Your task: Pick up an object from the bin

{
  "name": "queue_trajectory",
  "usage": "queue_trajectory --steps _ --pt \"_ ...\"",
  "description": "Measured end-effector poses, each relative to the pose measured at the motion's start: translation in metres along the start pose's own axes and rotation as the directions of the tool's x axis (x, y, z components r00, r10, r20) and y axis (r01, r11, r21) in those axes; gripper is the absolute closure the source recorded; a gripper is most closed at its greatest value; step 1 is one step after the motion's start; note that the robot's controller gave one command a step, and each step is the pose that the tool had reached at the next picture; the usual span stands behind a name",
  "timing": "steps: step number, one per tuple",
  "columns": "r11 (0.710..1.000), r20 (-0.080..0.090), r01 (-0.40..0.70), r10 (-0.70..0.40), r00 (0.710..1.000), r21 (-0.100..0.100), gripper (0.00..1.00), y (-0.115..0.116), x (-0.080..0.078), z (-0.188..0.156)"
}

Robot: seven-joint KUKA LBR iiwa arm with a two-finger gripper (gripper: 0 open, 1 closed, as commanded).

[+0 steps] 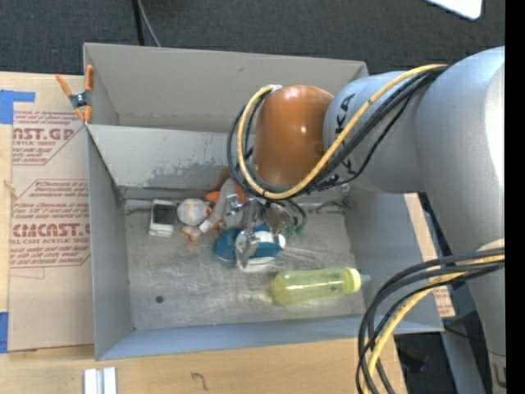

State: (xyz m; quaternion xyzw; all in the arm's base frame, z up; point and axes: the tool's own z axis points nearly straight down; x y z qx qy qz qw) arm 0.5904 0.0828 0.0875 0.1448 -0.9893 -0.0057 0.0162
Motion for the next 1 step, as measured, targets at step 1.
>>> queue_trajectory --steps 1 --pt "1.0 0.036 -0.005 0.005 0.999 0.017 1.0 -0.0119 0.026 -0.1296"
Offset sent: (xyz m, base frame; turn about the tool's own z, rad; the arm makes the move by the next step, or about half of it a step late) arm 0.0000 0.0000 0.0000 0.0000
